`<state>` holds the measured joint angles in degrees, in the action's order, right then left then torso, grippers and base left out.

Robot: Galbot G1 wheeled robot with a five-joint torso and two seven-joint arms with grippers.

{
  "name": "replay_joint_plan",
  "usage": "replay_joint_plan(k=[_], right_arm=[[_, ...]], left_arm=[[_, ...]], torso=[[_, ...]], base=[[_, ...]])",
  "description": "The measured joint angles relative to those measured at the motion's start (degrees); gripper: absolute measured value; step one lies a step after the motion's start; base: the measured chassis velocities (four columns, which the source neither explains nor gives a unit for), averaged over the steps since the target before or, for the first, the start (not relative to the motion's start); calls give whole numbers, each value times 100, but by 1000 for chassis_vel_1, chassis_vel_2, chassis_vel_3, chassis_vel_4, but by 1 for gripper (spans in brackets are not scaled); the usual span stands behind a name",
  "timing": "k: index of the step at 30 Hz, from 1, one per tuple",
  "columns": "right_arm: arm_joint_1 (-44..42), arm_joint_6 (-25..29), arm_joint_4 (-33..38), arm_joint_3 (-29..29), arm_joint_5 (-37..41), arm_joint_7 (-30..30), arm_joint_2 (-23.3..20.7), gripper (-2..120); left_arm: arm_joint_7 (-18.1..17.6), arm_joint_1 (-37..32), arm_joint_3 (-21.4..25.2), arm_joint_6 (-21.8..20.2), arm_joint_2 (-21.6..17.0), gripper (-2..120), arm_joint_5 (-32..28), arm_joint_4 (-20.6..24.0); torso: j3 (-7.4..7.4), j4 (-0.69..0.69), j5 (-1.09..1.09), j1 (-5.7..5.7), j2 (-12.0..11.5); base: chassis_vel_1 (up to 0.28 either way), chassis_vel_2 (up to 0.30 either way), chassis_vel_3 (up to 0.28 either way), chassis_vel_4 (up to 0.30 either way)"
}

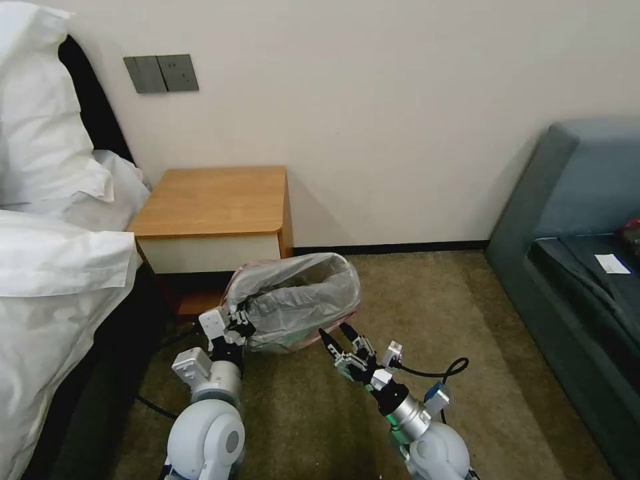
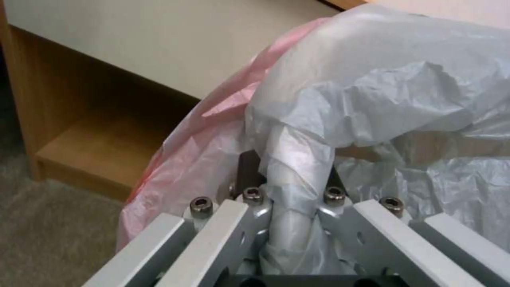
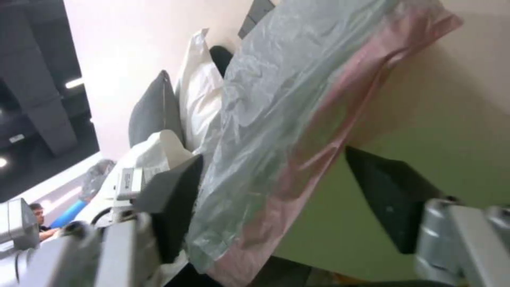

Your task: Pick up the garbage bag from the table and place it over the trash can.

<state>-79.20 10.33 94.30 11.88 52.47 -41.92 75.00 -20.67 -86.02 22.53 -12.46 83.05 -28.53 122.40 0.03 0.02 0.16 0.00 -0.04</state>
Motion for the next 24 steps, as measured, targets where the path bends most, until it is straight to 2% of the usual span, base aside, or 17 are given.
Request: replay_joint_plan(k=[3, 4, 6, 7, 9, 10, 12, 13, 16, 20, 24], right_arm=[[-5, 22, 11, 0, -4, 5, 5, 55], [-5, 22, 11, 0, -4, 5, 5, 55], [-9, 29, 21, 0, -14, 11, 0, 44], [-9, 29, 21, 0, -14, 11, 0, 44], [-17, 37, 33, 4, -22, 24, -15, 33], [-17, 37, 33, 4, -22, 24, -15, 33], [-26, 50, 41, 16, -31, 30, -28, 23], [-26, 50, 41, 16, -31, 30, -28, 23], [-31, 59, 53, 33, -37, 34, -37, 9], [-36, 75, 56, 45, -50, 34, -47, 0], [-42, 101, 42, 73, -82, 34, -37, 0]], left_arm=[[-2, -5, 1, 2, -14, 4, -5, -1], [-2, -5, 1, 2, -14, 4, -5, -1], [-3, -9, 1, 2, -18, 4, -10, -1], [-3, -9, 1, 2, -18, 4, -10, -1], [-11, -8, 1, 2, -19, 4, -52, 0], [-11, -8, 1, 2, -19, 4, -52, 0], [-22, -10, 1, -7, -20, 4, -87, 2], [-22, -10, 1, -7, -20, 4, -87, 2], [-31, -15, 5, -18, -21, 4, -107, 15], [-40, -9, 21, -34, -20, 4, -121, 37], [-51, -3, 32, -52, -15, 4, -159, 44]], torso=[[0, 0, 0, 0, 0], [0, 0, 0, 0, 0], [0, 0, -1, 0, 0], [0, 0, -1, 0, 0], [0, 0, 0, 0, 0], [0, 0, 0, 0, 0], [0, 0, 0, 0, 0], [0, 0, 0, 0, 0], [0, 0, 0, 0, 0], [0, 0, 0, 0, 0], [0, 0, 0, 0, 0]], base=[[0, 0, 0, 0], [0, 0, 0, 0], [0, 0, 0, 0], [0, 0, 0, 0], [0, 0, 0, 0], [0, 0, 0, 0], [0, 0, 0, 0], [0, 0, 0, 0], [0, 0, 0, 0], [0, 0, 0, 0], [0, 0, 0, 0]])
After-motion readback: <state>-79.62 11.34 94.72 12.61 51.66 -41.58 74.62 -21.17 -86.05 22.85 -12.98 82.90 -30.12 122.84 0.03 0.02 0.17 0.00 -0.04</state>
